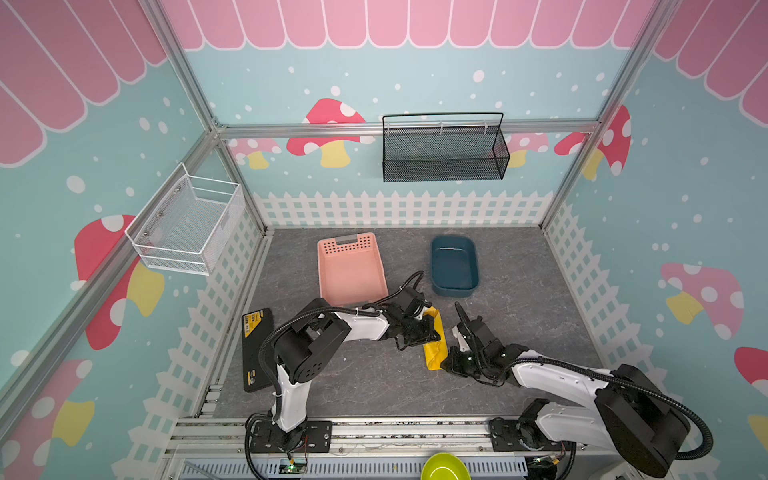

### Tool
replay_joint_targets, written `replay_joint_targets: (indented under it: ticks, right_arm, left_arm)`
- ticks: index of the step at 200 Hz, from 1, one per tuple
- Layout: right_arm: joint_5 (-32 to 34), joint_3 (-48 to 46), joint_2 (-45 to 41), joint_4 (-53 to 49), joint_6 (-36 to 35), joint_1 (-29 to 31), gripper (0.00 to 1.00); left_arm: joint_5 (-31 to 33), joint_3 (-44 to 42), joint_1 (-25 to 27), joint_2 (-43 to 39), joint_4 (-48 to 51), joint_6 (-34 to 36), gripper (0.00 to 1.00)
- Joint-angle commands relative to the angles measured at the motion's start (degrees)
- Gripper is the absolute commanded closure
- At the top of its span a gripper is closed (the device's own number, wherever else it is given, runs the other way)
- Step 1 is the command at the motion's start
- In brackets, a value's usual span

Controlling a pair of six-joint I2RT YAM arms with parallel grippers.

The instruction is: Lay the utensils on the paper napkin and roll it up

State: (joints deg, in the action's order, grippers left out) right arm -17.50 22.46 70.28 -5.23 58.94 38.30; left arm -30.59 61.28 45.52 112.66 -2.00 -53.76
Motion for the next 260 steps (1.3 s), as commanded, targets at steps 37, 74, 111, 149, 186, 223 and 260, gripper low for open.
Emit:
replay_joint_targets:
  ticks: [37, 74, 111, 149, 186, 223, 260]
  right_arm:
    - [0.53, -1.39, 3.80, -0.54, -1.87, -0.15, 1.00]
    - [0.44, -1.83, 4.99, -0.56, -2.51, -0.13, 1.00]
    - [0.35, -2.37, 4.65, -0.57, -2.51, -0.11, 1.00]
    - [0.27, -2.78, 4.19, -0.48, -2.34, -0.16, 1.00]
    - [0.01, -2.95, 3.98, -0.30, -2.19, -0.09, 1.00]
    - [-0.36, -3.31, 3.05, -0.10, -1.91, -0.15, 1.00]
    - [-2.16, -4.51, 1.66, 2.29, -1.04, -0.12, 1.00]
  left_arm:
    - [0.23, 1.94, 0.61, -2.71, -0.57, 0.23, 1.00]
    - [-0.44, 4.53, 1.15, -2.20, -0.21, -0.30, 1.00]
    - [-0.79, 7.47, 1.83, 0.56, 0.43, -0.38, 1.00]
    - [-1.10, 9.71, 2.21, 3.19, 0.32, -0.47, 1.00]
    - [0.45, 10.51, 2.20, 4.50, 0.48, -0.85, 1.00]
    - [3.49, 11.18, 2.21, 5.58, 1.99, -1.72, 1.00]
    - [5.53, 11.15, 2.21, 6.52, 2.17, -2.74, 1.00]
